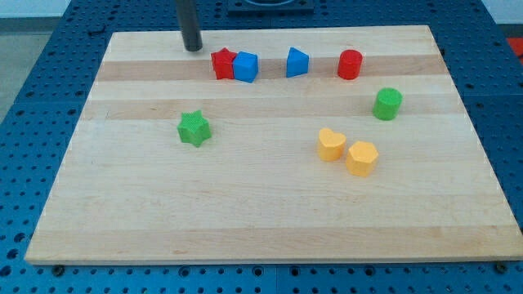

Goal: Slide red star along with blue cube slightly right

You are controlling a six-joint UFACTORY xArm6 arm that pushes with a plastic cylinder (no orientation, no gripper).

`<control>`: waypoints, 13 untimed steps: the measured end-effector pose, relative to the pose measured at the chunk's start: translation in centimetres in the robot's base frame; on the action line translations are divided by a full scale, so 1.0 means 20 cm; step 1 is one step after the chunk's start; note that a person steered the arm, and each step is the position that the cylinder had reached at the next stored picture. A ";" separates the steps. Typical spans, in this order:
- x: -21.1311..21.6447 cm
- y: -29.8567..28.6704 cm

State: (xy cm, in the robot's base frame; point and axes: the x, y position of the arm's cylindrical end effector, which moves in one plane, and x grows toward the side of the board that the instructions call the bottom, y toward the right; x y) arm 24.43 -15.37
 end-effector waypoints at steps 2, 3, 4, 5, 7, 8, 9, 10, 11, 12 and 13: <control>0.16 0.05; 0.19 0.10; 0.20 0.19; 0.23 0.25; 0.36 0.26; 0.36 0.29; 0.36 0.38; 0.36 0.45; 0.36 0.45; 0.36 0.48; 0.36 0.55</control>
State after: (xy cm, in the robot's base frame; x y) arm 31.71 -4.31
